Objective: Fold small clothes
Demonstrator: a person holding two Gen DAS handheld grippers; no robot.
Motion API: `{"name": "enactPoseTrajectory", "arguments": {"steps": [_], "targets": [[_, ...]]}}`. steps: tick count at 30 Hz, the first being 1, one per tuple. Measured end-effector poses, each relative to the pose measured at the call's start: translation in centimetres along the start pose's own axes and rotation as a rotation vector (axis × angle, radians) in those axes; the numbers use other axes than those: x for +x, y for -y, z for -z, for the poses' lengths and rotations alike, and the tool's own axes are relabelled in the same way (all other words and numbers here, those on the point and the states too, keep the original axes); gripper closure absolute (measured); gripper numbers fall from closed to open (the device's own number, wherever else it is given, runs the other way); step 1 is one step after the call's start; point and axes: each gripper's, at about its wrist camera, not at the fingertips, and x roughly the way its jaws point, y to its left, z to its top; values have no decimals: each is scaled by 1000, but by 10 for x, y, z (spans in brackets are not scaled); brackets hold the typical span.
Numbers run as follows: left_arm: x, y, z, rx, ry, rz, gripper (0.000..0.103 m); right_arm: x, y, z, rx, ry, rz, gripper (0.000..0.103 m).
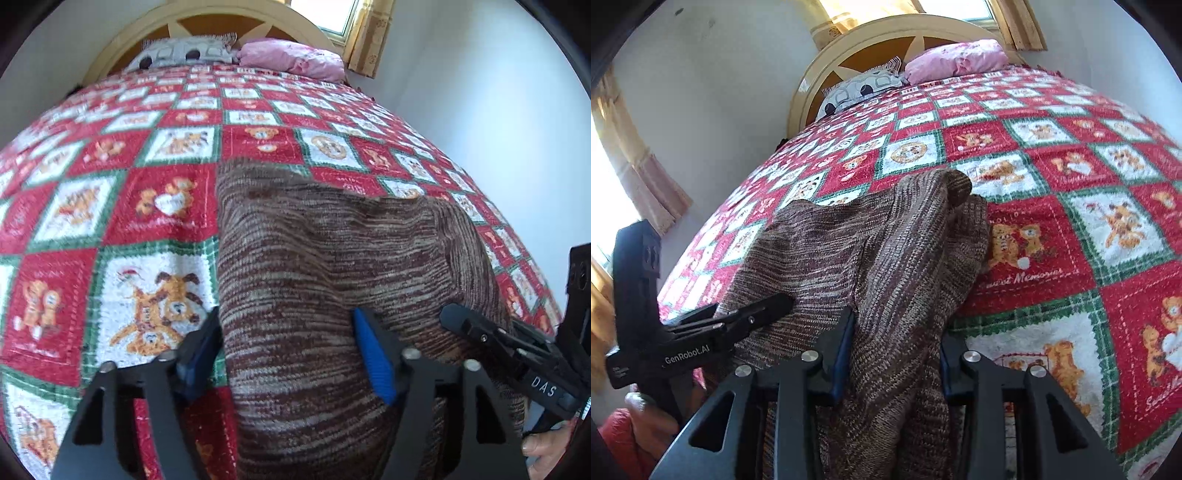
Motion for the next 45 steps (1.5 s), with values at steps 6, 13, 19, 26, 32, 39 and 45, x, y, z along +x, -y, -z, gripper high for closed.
{"name": "enactPoseTrajectory", "arguments": {"steps": [6,13,19,26,32,39,45], "targets": [[-10,1,-4,-4,1,-44,59,-9,-19,-2,-56,13,84,74],[-14,-4,-8,-24,-35,-12,66,-17,-23,-2,-34,22,105,75],[-40,-16,-11,-105,19,104,79,-42,-37,-3,-41,70,96,77],[-31,-13,-8,-97,-17,49,63,-53,-57,-3,-105,90,144,77],[4,-28,-22,-194,-122,101,27,-41,-42,-6,-42,55,138,77],[14,-23,-22,-148,-104,109,29,-27,0,-6,137,-3,23,43],[6,-22,-27,-129,-89,125,55,-1,16,-19,220,-38,-38,38]]}}
